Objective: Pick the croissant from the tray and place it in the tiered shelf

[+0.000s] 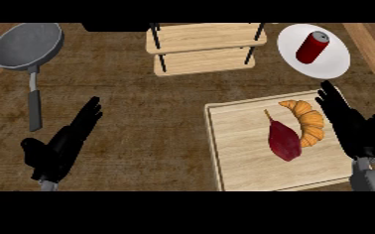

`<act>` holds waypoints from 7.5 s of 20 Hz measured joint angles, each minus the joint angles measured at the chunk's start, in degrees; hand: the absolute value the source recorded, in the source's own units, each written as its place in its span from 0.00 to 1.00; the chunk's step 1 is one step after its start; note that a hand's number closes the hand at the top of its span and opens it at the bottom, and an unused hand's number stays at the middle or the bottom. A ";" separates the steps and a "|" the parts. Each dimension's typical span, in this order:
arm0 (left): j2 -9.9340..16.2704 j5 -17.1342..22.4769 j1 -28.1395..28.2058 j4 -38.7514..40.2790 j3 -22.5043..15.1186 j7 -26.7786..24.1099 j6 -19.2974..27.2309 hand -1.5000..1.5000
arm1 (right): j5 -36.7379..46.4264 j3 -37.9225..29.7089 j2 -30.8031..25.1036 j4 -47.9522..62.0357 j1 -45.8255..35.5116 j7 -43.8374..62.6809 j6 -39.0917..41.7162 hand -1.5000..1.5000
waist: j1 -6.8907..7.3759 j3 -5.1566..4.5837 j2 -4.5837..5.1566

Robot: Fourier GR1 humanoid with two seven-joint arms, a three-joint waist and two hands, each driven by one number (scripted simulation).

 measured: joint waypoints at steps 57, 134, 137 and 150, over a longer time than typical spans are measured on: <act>-7.52 -13.28 -3.18 8.83 1.63 0.90 -0.43 0.50 | 35.38 23.06 -11.32 -11.22 -19.94 60.12 10.75 0.00 | 0.49 -0.11 0.74; -14.58 -21.32 -2.60 9.00 10.08 1.83 -7.79 0.50 | 63.86 6.28 7.15 -30.65 -40.05 53.48 17.07 1.00 | 0.72 -0.14 0.82; -14.62 -21.77 -2.92 10.05 10.60 0.76 -7.94 0.50 | 65.24 4.24 6.86 -22.31 -46.16 52.12 16.56 1.00 | 0.93 -0.11 0.91; -15.53 -23.05 -3.11 8.16 10.30 2.94 -8.55 0.50 | 69.57 -0.94 6.79 18.27 -64.29 37.79 3.23 1.00 | 2.14 -0.13 1.39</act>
